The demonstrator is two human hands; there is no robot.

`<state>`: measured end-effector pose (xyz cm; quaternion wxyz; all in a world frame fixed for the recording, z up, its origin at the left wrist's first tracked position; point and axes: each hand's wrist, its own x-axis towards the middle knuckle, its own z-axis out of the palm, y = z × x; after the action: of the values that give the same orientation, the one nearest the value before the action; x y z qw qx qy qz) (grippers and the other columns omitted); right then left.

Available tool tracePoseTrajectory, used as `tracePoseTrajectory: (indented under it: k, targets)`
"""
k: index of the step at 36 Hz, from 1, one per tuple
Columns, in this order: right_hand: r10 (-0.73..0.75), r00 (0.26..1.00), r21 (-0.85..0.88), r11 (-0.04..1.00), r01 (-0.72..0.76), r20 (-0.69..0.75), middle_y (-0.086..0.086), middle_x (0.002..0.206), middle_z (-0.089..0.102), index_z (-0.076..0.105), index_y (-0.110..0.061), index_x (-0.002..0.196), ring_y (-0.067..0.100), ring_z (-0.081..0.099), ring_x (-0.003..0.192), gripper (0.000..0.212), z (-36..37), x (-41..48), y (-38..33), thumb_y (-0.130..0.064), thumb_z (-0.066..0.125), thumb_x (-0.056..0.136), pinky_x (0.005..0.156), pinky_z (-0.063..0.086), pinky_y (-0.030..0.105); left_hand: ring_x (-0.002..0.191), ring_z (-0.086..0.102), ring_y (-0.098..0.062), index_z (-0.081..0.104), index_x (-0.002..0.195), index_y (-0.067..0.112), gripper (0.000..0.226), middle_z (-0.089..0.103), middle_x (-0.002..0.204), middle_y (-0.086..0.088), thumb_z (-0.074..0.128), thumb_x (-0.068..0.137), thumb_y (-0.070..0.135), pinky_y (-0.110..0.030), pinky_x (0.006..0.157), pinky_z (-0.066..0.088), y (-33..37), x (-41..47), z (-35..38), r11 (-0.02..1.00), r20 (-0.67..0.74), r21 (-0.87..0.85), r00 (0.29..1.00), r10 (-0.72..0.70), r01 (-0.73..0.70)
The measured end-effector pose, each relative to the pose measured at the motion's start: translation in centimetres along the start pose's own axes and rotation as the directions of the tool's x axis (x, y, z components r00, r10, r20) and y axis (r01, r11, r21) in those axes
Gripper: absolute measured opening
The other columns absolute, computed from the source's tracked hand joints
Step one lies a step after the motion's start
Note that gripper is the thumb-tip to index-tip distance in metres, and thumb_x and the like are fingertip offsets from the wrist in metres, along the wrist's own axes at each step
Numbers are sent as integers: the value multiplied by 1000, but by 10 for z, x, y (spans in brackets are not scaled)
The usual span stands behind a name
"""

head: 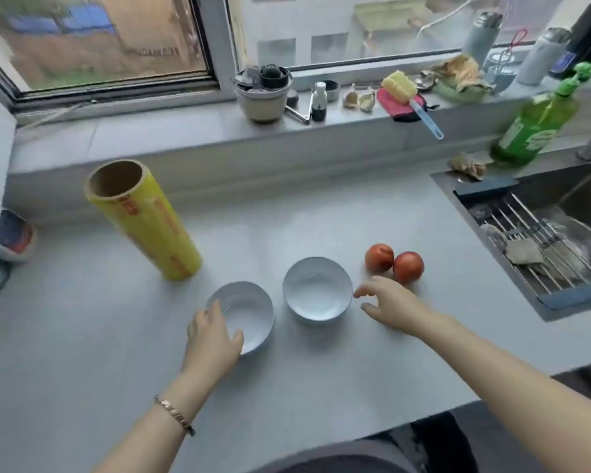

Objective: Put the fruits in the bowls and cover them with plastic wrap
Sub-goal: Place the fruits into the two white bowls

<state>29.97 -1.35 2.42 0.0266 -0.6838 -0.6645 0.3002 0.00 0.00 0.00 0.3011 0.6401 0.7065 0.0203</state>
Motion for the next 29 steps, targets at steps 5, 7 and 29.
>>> tracePoseTrajectory:
  k: [5, 7, 29]
  targets:
    - [142, 986, -197, 968, -156, -82, 1, 132, 43, 52, -22, 123, 24, 41, 121, 41, 3, -9, 39, -27, 57, 83, 91, 38, 31, 136, 21, -34, 21, 143, 0, 69, 24, 147, -23, 58, 86, 13, -40, 108, 25, -11, 4, 6, 920, -20, -339, 977, -214, 195]
    - [199, 976, -226, 950, -215, -94, 3, 135, 39, 47, -23, 126, 26, 40, 121, 51, 3, -7, 48, -34, 62, 79, 94, 39, 34, 133, 27, -34, 27, 139, -2, 60, 28, 144, -25, 55, 87, 11, -40, 104, 30, -12, 9, 6, 849, 27, -448, 953, -303, 282]
    - [281, 916, 424, 894, -141, -287, -2, 111, 52, 49, -31, 116, 14, 50, 95, 62, 11, -4, -12, -23, 79, 63, 83, 38, 25, 112, 53, -26, 28, 141, 39, 74, 49, 130, -1, 36, 85, -8, -38, 69, 57, -36, 10, 27, 451, 164, -849, 948, -271, 276]
